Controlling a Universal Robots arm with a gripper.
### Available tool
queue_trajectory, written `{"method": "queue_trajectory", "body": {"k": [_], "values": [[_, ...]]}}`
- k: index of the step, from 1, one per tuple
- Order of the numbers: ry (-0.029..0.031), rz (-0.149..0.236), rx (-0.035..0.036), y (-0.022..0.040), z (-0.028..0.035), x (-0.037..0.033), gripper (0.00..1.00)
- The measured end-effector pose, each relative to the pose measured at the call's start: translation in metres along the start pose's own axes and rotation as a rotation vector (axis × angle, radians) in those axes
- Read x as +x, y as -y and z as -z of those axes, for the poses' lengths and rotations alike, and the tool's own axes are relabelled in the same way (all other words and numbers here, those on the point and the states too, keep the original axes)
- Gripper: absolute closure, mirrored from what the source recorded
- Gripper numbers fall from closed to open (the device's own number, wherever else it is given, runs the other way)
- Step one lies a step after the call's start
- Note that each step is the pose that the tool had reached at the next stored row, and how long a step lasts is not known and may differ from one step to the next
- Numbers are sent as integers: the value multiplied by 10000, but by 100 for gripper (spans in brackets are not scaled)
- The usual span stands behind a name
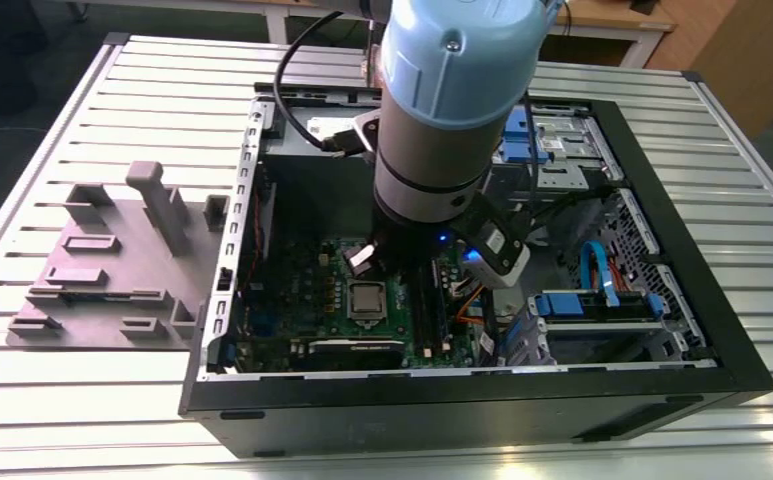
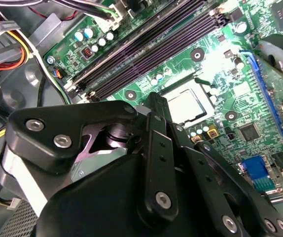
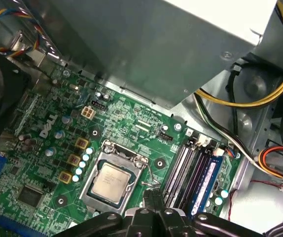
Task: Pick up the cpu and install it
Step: 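Close the cpu cover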
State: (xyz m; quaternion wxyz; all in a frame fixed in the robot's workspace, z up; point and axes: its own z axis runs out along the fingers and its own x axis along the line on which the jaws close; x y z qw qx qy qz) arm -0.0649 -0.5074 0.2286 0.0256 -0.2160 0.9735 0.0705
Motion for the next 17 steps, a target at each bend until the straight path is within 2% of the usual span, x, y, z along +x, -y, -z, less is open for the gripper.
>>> {"method": "queue_trajectory", "body": {"k": [9, 14, 17], "values": [[-1, 1, 1, 0, 1, 0, 90], [-31, -7, 16, -11, 89, -8, 90], [-48, -13, 31, -13, 105, -10, 90]]}}
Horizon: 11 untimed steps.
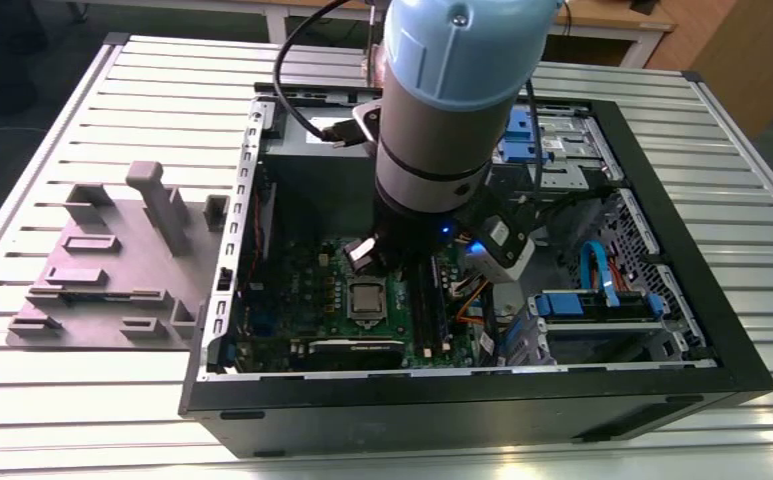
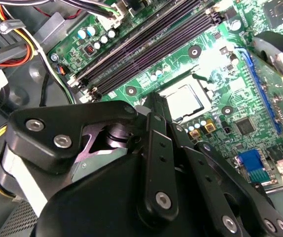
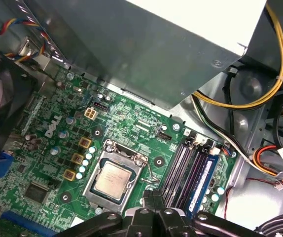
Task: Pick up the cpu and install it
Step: 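Close the cpu cover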
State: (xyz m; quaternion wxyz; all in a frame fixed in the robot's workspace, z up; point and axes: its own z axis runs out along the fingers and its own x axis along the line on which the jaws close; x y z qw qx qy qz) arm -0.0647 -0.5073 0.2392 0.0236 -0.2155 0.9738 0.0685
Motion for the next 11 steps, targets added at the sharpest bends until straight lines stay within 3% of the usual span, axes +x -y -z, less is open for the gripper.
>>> {"method": "queue_trajectory", "body": {"k": [5, 6, 11], "values": [[-15, -1, 33, -23, 0, 51, 90], [-36, -5, 78, -28, -1, 61, 90], [-191, -77, 438, -47, -21, 111, 90]]}}
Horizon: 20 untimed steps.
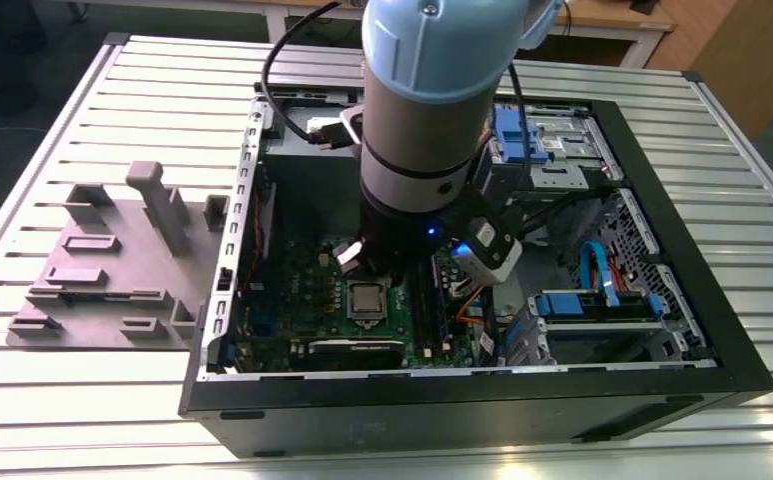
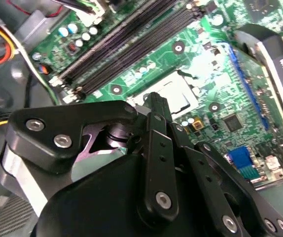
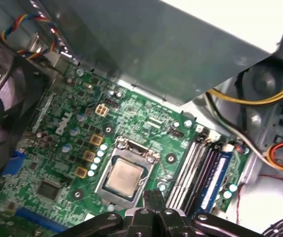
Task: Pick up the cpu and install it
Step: 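Close the cpu cover, then install the first cpu locking lever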
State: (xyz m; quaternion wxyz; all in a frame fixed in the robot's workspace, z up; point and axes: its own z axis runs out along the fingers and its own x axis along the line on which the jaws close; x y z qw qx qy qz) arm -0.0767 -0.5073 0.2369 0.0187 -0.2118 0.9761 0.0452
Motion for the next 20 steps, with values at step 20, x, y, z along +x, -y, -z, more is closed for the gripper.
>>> {"method": "queue_trajectory", "body": {"k": [20], "values": [[-69, -75, 189, -66, -33, 153, 90]]}}
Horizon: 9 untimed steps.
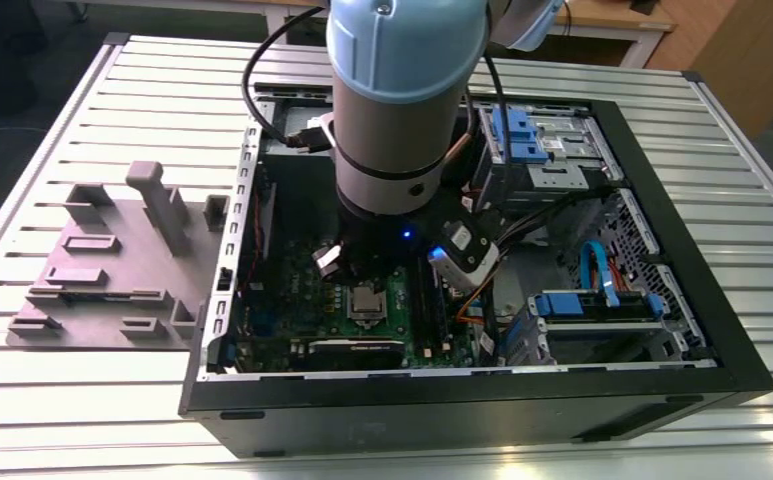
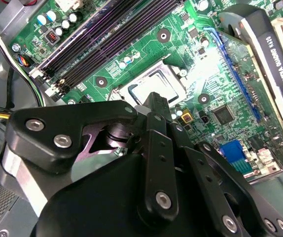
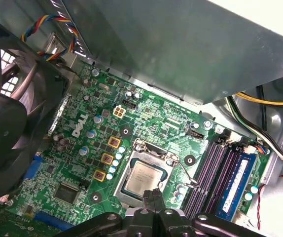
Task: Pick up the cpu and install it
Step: 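Install the first cpu locking lever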
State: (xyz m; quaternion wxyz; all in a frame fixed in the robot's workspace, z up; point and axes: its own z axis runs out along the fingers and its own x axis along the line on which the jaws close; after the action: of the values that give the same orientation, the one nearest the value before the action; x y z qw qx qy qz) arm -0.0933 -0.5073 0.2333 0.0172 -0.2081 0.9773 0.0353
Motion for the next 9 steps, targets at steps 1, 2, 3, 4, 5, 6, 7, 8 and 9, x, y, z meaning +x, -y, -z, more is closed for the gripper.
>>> {"method": "queue_trajectory", "body": {"k": [1, 2, 3, 4, 5, 6, 7, 8, 9], "values": [[0, 0, 0, 0, 0, 0, 90], [0, 0, 0, 0, 0, 0, 90], [-2, -1, 1, 0, 6, 1, 90], [-3, -1, 1, -1, 24, 0, 90], [-2, -1, -1, -3, 48, -1, 90], [-2, -1, -2, -5, 77, -3, 90], [-2, -1, -2, -7, 103, -4, 90], [-2, -1, -2, -8, 130, -5, 90], [-3, -1, -1, -10, 163, -7, 90]]}}
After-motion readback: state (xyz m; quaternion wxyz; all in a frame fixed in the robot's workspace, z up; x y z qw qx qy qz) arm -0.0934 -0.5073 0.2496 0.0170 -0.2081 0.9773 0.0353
